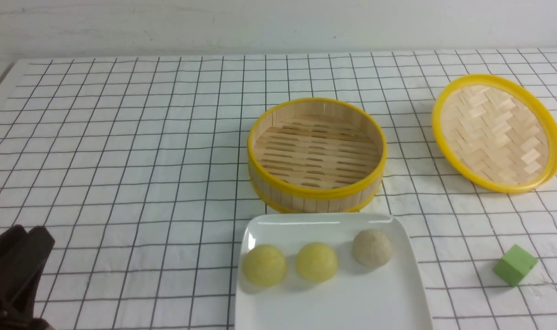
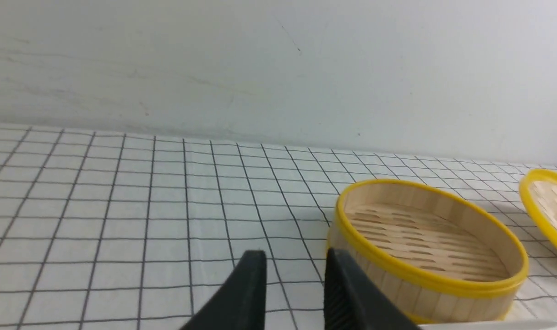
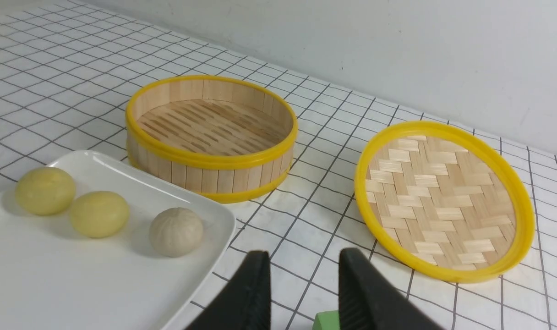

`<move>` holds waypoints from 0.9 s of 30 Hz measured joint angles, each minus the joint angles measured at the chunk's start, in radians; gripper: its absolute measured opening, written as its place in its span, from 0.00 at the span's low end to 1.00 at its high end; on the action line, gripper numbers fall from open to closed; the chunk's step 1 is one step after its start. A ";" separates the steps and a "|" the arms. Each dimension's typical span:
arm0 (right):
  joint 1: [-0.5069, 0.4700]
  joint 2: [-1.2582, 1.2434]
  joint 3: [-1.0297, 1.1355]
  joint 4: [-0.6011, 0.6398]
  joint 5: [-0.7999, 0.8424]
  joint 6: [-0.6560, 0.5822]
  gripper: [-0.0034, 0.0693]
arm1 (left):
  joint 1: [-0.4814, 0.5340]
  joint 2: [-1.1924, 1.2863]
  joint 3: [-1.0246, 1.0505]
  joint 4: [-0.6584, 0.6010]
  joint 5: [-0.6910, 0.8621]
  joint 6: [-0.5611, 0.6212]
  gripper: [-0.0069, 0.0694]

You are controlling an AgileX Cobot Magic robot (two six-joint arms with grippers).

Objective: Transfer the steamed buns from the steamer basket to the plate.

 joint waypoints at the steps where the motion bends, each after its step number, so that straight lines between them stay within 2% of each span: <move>1: 0.000 0.000 0.000 0.000 0.000 0.000 0.38 | 0.023 -0.022 0.033 0.038 -0.028 0.000 0.37; 4: 0.000 0.000 0.000 0.000 0.000 0.000 0.38 | 0.046 -0.059 0.088 0.106 -0.087 -0.016 0.37; 10: 0.000 0.000 0.000 0.000 0.000 0.000 0.38 | 0.088 -0.074 0.146 0.210 -0.279 -0.165 0.37; 17: 0.000 0.000 0.000 0.000 0.000 0.000 0.38 | 0.130 -0.104 0.146 0.386 -0.293 -0.349 0.37; 27: 0.000 0.000 0.000 0.000 0.000 0.000 0.38 | 0.130 -0.104 0.146 0.412 -0.319 -0.382 0.37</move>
